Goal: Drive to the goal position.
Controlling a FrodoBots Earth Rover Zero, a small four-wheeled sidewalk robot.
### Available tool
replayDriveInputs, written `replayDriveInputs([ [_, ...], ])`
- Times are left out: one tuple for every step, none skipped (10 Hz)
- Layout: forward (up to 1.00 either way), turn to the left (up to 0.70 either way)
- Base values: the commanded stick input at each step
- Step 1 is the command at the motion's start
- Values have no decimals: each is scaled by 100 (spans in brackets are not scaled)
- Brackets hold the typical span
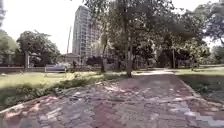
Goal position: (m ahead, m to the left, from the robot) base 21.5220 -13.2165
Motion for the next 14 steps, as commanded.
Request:
replayDriveInputs([
  [70, -35],
  [70, -35],
  [70, -35],
  [70, -35],
  [70, -35],
  [70, 0],
  [70, 0],
  [70, 0],
  [70, 0],
  [70, 0],
  [70, 0],
  [70, -9],
  [70, -27],
  [70, -35],
])
